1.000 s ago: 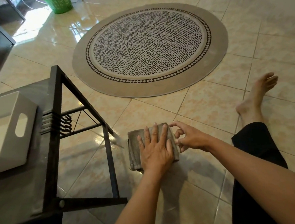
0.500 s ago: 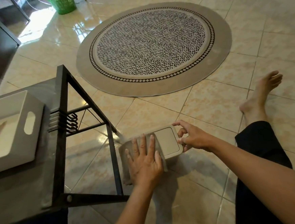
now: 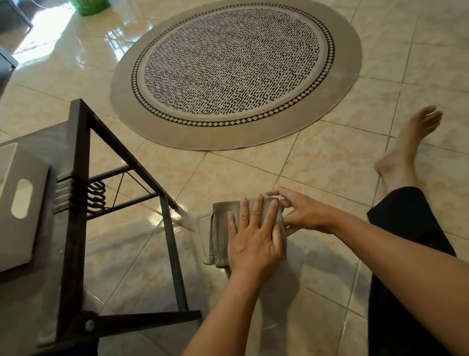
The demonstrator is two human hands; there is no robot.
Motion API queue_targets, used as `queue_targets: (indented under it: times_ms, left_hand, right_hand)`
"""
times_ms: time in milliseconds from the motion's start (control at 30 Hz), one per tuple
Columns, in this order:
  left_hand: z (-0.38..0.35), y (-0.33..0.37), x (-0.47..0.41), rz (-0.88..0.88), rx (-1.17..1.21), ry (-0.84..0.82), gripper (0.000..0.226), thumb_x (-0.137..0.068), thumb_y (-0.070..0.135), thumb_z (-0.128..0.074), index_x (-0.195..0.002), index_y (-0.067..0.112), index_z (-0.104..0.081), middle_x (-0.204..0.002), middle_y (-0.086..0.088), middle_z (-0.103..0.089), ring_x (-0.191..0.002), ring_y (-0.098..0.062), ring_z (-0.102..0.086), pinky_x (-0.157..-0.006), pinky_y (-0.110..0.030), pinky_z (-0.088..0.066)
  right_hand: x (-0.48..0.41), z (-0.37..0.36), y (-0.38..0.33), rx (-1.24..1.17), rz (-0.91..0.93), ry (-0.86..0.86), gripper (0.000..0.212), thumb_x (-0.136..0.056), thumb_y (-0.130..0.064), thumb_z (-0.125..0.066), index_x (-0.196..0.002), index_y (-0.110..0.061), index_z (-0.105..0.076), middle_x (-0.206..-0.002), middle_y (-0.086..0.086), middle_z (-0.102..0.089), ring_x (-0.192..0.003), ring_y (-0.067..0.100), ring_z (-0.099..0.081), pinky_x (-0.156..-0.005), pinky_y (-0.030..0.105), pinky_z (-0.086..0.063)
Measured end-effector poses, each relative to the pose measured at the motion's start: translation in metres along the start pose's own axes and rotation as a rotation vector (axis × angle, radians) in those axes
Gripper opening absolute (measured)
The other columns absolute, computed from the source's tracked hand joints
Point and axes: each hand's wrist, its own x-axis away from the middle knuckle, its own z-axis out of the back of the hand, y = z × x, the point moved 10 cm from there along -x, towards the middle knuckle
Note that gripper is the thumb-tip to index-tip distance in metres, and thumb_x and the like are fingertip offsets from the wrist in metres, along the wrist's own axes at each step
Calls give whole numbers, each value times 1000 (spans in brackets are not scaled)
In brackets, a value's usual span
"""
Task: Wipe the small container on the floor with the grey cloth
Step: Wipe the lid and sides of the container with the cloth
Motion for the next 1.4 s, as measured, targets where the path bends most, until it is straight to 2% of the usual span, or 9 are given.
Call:
queue_targets:
  times_ms: [167,400,500,600,767,933,1100,1300,1400]
  left_hand:
    - [5,-15,-10,15,-5,-20,60,-98,47,-11,-153,43,13,-163,8,20,-149,-19,24,-120,-52,11]
    - [9,-58,-2,205,32,8,61,-98,52,-8,-151,42,20,-164,5,21,-148,-20,26,-120,-51,13]
    - [10,-67,7,226,41,29,63,-98,53,-8,-152,40,20,-164,5,23,-146,-19,30,-118,-49,17]
    - [11,-62,9,228,47,23,63,-97,53,-9,-152,39,19,-163,4,24,-146,-20,30,-118,-50,17]
    - [4,-20,23,-32,-8,15,60,-100,51,-16,-154,42,9,-164,5,19,-149,-20,25,-121,-52,9]
    - [2,-13,21,-52,-9,9,58,-101,52,-13,-153,44,11,-164,8,18,-149,-20,25,-120,-52,12]
    - [5,-38,17,53,-44,0,59,-98,53,-9,-151,45,16,-162,7,23,-148,-19,28,-118,-49,18]
    - [4,-34,20,-29,-37,30,59,-100,53,-15,-154,45,9,-165,6,15,-150,-18,22,-118,-49,16]
    - [-1,-18,21,-152,-41,12,57,-102,55,-15,-154,45,5,-166,5,7,-152,-21,15,-119,-51,9]
  right_hand:
    - [-3,3,4,-11,-4,38,67,-85,16,-58,-138,-23,-44,-98,16,-54,-84,23,-67,-72,41,-64]
    - [-5,3,5,59,-17,86,75,-85,11,-65,-144,-27,-38,-92,11,-54,-75,16,-68,-70,40,-64]
    - [-7,2,2,84,-37,58,79,-82,13,-65,-143,-29,-39,-92,12,-57,-80,19,-70,-68,39,-64]
    - [-11,3,4,65,-47,42,80,-80,15,-64,-142,-28,-40,-85,10,-60,-73,15,-71,-65,35,-63]
    - [-10,2,5,41,-29,29,74,-81,12,-64,-138,-29,-44,-89,12,-59,-75,18,-69,-67,37,-64]
    - [-10,1,4,51,-24,26,75,-80,18,-56,-137,-30,-43,-99,18,-57,-87,29,-70,-70,41,-64]
    - [-10,0,4,22,-24,30,73,-82,13,-65,-137,-29,-43,-88,11,-54,-77,18,-67,-70,41,-64]
    - [-7,-1,9,-15,-45,-17,88,-79,17,-66,-148,-27,-34,-98,13,-56,-76,16,-70,-71,36,-63]
    - [-6,-2,9,-36,-41,-26,92,-79,20,-62,-151,-25,-27,-105,13,-56,-81,19,-72,-74,39,-63]
